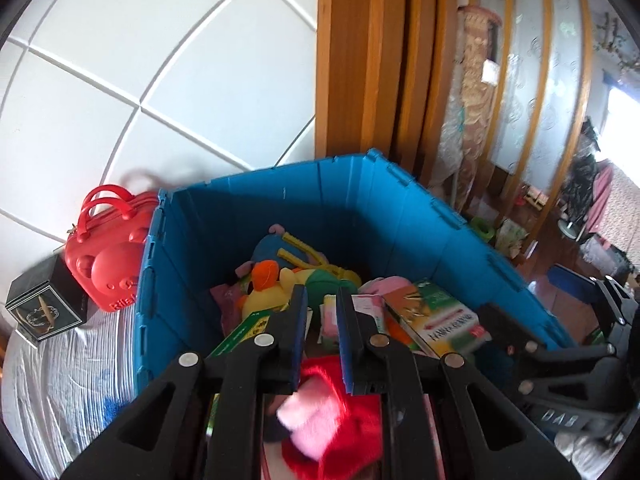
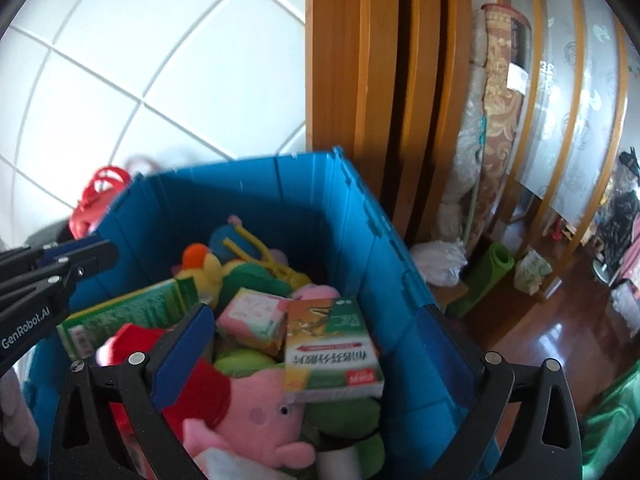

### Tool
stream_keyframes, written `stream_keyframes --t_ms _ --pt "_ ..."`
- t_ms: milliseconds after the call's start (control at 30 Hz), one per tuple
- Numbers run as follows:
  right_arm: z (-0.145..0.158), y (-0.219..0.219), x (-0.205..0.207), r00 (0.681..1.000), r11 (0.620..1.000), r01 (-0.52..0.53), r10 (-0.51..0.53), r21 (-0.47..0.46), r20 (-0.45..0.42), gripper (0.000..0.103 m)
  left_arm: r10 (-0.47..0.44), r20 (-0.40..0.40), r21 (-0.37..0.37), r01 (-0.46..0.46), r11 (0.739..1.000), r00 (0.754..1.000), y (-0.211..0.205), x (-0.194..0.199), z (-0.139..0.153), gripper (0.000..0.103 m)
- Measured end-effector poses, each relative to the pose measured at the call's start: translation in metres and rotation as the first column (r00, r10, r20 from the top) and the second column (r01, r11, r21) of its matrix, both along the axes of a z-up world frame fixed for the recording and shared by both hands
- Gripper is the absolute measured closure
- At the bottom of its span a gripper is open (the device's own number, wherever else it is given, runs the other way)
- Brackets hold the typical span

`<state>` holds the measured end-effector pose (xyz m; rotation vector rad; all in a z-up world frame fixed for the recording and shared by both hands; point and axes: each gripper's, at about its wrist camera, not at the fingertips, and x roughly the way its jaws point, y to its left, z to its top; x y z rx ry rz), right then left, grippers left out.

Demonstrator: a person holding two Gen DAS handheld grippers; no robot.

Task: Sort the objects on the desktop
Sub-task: 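Withdraw both tools from the crate back over the bed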

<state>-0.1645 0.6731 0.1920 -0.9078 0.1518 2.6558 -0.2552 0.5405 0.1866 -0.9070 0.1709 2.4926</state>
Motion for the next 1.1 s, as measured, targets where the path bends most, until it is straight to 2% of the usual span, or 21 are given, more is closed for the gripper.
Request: stream_keyframes --t_ms 133,267,367,533,567,600,667,733,833,933,1000,1033,1100 --pt "0.013 -0.011 0.036 0.997 1.0 -0.014 0.012 -0.02 -0.079 0.0 -0.023 -0.033 0.055 0.025 0.998 0.999 -0.023 0.036 0.009 0.089" --pt "0.018 -0.03 0.074 0.984 0.998 -0.051 0.043 -0.044 -0.173 0.0 -0.008 -0.098 0.093 0.017 0.996 0.995 -0.051 0.077 0.01 0.089" --pt "0.016 -0.053 0.097 0.967 0.993 -0.102 0.086 -0.053 -0.241 0.0 0.039 -0.146 0.106 -0.023 0.994 0.988 -0.075 0.106 0.004 0.089" --pt "0.005 -0.096 0.114 0.937 0.981 -0.191 0.176 -0.02 -0.302 0.0 0.151 -0.197 0.096 -0.134 0.986 0.969 -0.12 0.138 -0.015 0.088" --pt "0.002 -0.106 0.114 0.929 0.977 -0.212 0.197 -0.017 -0.313 0.0 0.172 -0.195 0.095 -0.156 0.983 0.966 -0.13 0.142 -0.02 0.083" --pt "0.0 -0.117 0.115 0.921 0.972 -0.236 0.22 -0.013 -0.321 0.0 0.203 -0.184 0.096 -0.188 0.977 0.962 -0.142 0.145 -0.027 0.078" --pt "-0.004 -0.133 0.114 0.904 0.959 -0.284 0.264 -0.013 -0.338 0.0 0.254 -0.175 0.097 -0.24 0.966 0.951 -0.162 0.151 -0.037 0.054" --pt "-0.009 -0.154 0.113 0.881 0.939 -0.344 0.32 -0.007 -0.349 0.0 0.305 -0.171 0.086 -0.294 0.952 0.937 -0.184 0.159 -0.049 0.046" --pt "-0.014 -0.186 0.113 0.843 0.905 -0.426 0.398 0.0 -0.361 0.0 0.366 -0.129 0.076 -0.359 0.93 0.921 -0.223 0.166 -0.069 0.046" --pt "-0.017 -0.219 0.117 0.805 0.869 -0.495 0.464 0.014 -0.369 0.0 0.435 -0.035 0.117 -0.428 0.896 0.9 -0.276 0.172 -0.095 0.046" --pt "-0.018 -0.243 0.119 0.782 0.847 -0.532 0.502 0.026 -0.37 0.0 0.489 0.024 0.126 -0.488 0.864 0.872 -0.311 0.177 -0.113 0.046" --pt "-0.02 -0.253 0.12 0.774 0.838 -0.544 0.516 0.032 -0.367 0.0 0.523 0.057 0.121 -0.526 0.842 0.851 -0.333 0.18 -0.125 0.046" --pt "-0.026 -0.279 0.116 0.774 0.83 -0.557 0.533 0.033 -0.343 0.0 0.561 0.099 0.104 -0.57 0.815 0.822 -0.368 0.185 -0.141 0.046"
